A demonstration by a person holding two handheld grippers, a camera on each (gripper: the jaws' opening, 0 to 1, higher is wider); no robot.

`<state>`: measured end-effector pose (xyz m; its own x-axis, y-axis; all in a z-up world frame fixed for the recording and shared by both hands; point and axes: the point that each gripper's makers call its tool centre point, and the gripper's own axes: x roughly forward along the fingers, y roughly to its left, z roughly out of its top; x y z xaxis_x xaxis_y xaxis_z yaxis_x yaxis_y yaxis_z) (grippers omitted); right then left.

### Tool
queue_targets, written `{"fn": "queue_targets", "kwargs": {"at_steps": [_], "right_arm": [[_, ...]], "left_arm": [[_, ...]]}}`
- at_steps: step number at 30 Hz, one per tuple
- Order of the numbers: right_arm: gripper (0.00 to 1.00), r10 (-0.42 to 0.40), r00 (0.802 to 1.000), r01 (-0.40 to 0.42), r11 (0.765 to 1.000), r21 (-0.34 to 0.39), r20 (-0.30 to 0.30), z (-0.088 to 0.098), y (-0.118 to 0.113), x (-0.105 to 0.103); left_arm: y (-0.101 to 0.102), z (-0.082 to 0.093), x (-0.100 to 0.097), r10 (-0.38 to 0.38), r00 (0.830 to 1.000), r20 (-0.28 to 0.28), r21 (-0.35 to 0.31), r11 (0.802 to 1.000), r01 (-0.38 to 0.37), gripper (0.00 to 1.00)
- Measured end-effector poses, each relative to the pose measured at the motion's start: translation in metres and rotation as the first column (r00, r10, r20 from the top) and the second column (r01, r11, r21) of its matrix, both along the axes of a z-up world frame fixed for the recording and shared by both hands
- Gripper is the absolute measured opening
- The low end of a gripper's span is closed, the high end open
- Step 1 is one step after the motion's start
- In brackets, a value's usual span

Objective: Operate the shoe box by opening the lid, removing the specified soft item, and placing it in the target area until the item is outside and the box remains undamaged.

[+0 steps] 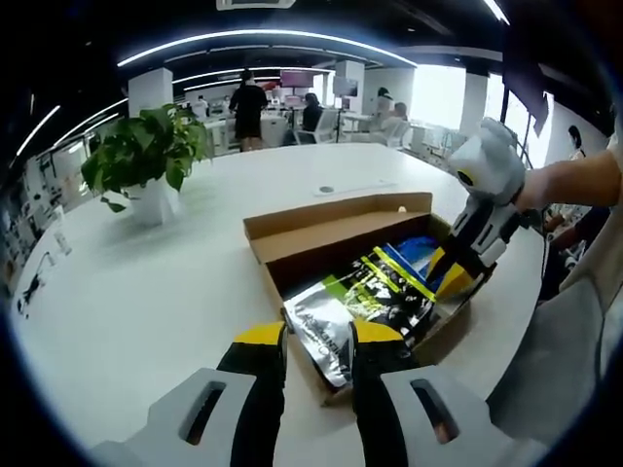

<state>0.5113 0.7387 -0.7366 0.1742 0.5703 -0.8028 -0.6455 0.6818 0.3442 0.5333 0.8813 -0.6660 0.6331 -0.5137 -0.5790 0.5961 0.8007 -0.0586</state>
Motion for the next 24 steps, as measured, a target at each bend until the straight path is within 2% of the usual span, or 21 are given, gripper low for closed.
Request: {"fn": "queue_targets", "kwargs": {"at_steps": [6,9,15,17,24], "right_arm": [[0.16,-0.015,1.0,0.015,1.0,-0.008,-0.027,-0.006,0.001,0.002],[0.17,-0.06,0.995,0.059,0.998,-0.023,-0.081,-0.009,-0.005,0.0],[0.15,-0.068,0.994,0.068,0.998,-0.001,-0.091,-0.01,-0.007,0.0],[0.16,-0.081,0.989,0.085,0.996,0.024,-0.125,-0.009,-0.001,-0.002],[0.13,-0.11,0.984,0.112,0.994,0.007,-0.141,-0.014,0.0,0.0]], "left_arm": [[0.0,-0.001,-0.001,0.001,1.0,-0.004,-0.002,1.0,-0.001,0.23],[0.0,-0.002,-0.001,-0.001,1.0,-0.005,0.001,1.0,0.001,0.23],[0.002,-0.001,-0.001,-0.001,1.0,-0.001,0.005,1.0,0.001,0.23],[0.002,-0.002,-0.001,-0.002,1.0,-0.004,0.007,1.0,0.002,0.23],[-0.002,-0.001,0.001,-0.011,1.0,0.0,0.005,1.0,0.011,0.23]]}}
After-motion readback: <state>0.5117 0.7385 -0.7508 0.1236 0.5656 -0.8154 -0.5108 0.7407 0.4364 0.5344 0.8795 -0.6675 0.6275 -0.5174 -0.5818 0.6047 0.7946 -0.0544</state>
